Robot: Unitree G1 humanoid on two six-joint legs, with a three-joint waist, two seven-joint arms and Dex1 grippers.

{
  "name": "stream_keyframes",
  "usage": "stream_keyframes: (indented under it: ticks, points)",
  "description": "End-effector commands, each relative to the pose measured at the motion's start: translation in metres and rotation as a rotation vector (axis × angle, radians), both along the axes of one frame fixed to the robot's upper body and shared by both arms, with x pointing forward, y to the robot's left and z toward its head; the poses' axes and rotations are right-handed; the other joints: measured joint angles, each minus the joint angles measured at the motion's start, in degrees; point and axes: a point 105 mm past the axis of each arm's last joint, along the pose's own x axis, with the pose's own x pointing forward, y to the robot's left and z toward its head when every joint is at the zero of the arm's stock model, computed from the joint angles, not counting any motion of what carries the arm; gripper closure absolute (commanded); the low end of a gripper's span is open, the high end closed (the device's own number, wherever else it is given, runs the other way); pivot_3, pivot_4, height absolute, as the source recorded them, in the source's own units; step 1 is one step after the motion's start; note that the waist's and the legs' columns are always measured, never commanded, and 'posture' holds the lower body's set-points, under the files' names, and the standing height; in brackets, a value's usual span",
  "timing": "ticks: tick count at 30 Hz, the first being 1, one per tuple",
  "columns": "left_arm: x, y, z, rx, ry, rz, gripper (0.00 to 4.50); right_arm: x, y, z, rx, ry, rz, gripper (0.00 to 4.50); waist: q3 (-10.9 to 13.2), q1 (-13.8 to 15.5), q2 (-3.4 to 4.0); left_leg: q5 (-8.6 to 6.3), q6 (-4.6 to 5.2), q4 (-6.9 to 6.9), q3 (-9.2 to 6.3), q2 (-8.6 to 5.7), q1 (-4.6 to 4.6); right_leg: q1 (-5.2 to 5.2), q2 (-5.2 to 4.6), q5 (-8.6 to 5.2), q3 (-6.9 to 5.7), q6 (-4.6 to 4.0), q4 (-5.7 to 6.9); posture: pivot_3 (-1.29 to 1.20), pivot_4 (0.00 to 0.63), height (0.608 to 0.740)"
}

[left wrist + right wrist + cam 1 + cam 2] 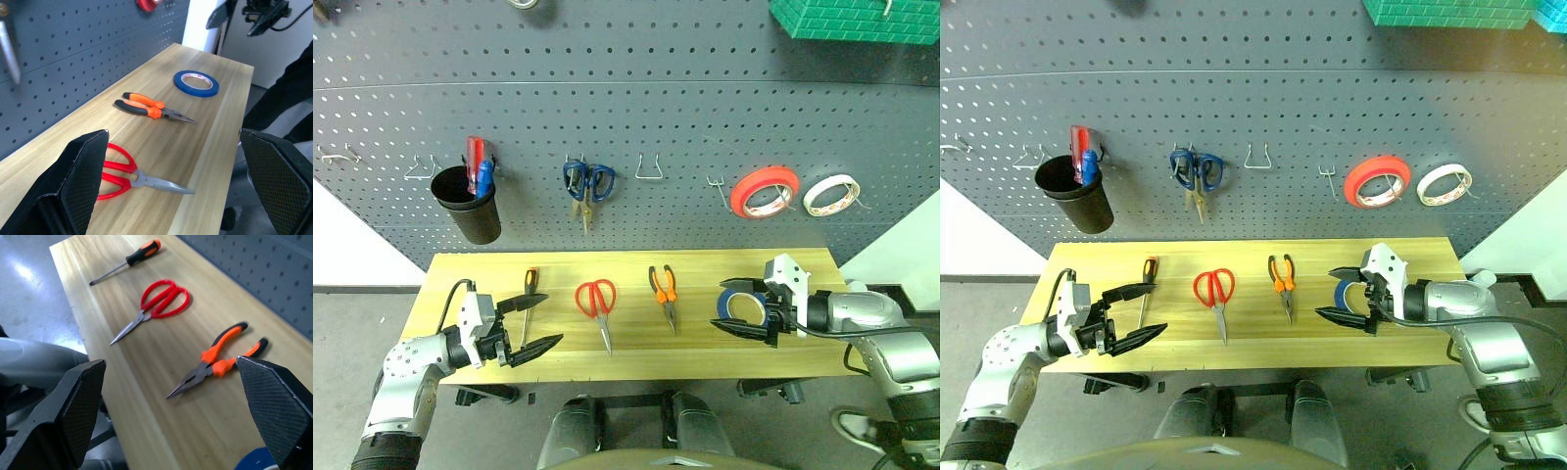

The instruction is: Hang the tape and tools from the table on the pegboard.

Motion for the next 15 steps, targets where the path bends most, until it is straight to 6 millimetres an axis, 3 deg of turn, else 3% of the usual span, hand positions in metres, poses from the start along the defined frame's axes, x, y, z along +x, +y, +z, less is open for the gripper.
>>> stream_keyframes:
  ticks: [1, 11, 15]
  points:
    - [-0.001, -0.002, -0.003, 0.007, -0.019, -0.020, 0.03, 0.001, 0.001, 0.015, 0.012, -0.057, 0.002, 0.00, 0.05, -0.03, -0.01, 0.00, 0.00, 0.00, 0.00, 0.00, 0.00, 0.00, -0.01, 0.00, 0.00, 0.00, 0.00, 0.02, 0.157, 0.740]
    - [0.001, -0.014, 0.005, -0.027, -0.034, -0.029, 0.03, -0.004, -0.009, 0.009, -0.010, -0.011, -0.054, 0.00, 0.32, -0.06, -0.13, 0.00, 0.00, 0.00, 0.00, 0.00, -0.02, -0.02, -0.04, 0.00, 0.00, 0.00, 0.00, 0.01, 0.163, 0.740]
    - [0.006, -0.017, 0.009, -0.030, -0.026, -0.060, 0.03, -0.006, -0.015, -0.010, -0.096, 0.096, -0.096, 0.00, 0.36, -0.07, -0.12, -0.01, -0.01, 0.00, 0.00, 0.00, -0.03, -0.03, -0.03, 0.00, 0.00, 0.00, 0.00, 0.01, 0.167, 0.740]
